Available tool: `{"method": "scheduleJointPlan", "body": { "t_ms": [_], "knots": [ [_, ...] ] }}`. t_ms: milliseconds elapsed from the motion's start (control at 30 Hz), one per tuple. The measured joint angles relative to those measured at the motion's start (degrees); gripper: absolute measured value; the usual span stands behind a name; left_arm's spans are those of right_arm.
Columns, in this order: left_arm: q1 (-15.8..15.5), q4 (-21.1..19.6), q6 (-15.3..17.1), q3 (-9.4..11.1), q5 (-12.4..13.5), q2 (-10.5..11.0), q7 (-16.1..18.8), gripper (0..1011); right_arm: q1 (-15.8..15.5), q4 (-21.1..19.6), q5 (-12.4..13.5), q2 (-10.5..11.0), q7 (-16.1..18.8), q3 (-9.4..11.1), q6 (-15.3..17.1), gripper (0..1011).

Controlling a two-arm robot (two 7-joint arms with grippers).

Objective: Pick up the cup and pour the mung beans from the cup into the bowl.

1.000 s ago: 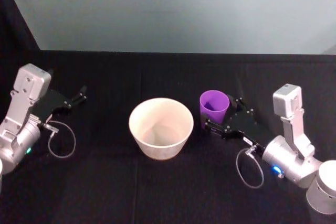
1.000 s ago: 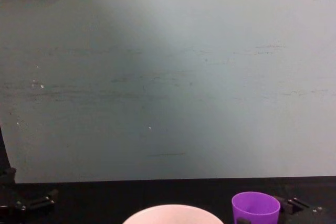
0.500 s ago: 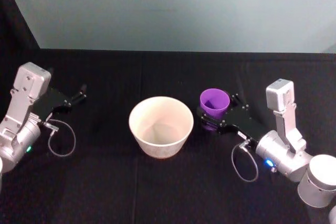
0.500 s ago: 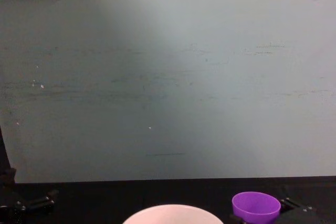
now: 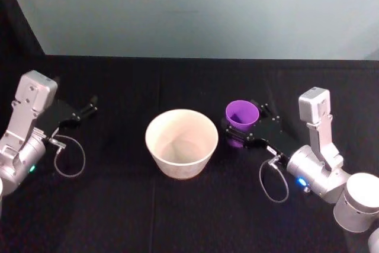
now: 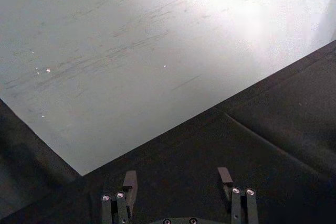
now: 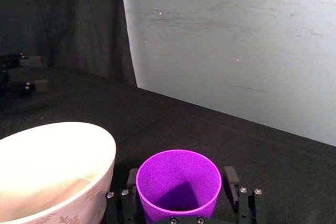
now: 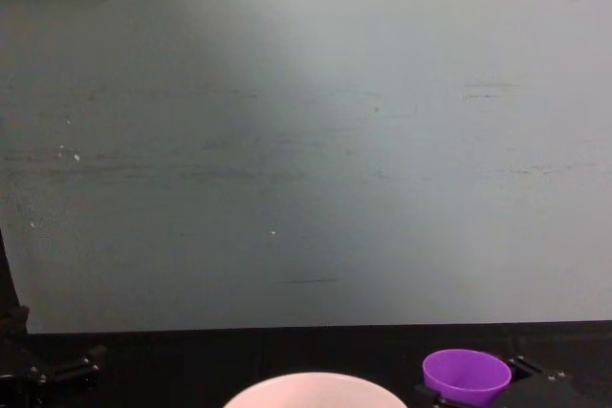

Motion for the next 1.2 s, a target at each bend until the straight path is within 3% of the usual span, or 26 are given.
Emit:
{"method": "scheduleJointPlan", "body": {
  "t_ms": [333,667,800,1033,1067,1200],
  "knots": [
    [0.0,0.0,0.0,0.0,0.0,0.0,0.0,1000,-0.1,-0.1,0.1,0.1,0.0,-0.1,0.0,790],
    [0.0,0.0,0.0,0.0,0.0,0.0,0.0,1000,-0.3,-0.7,-0.2,0.4,0.0,-0.1,0.0,748],
    [0.0,0.0,0.0,0.0,0.0,0.0,0.0,1000,-1.5,-5.1,-1.7,1.9,-0.3,0.7,1.5,734],
    [0.0,0.0,0.0,0.0,0.0,0.0,0.0,1000,-4.1,-16.4,-2.4,5.4,-1.5,3.9,7.9,735],
    [0.0,0.0,0.0,0.0,0.0,0.0,0.0,1000,-4.1,-16.4,-2.4,5.4,-1.5,3.9,7.9,734],
    [0.0,0.0,0.0,0.0,0.0,0.0,0.0,1000,-4.9,-23.1,-0.1,8.1,-0.8,6.4,14.6,734]
  ]
}}
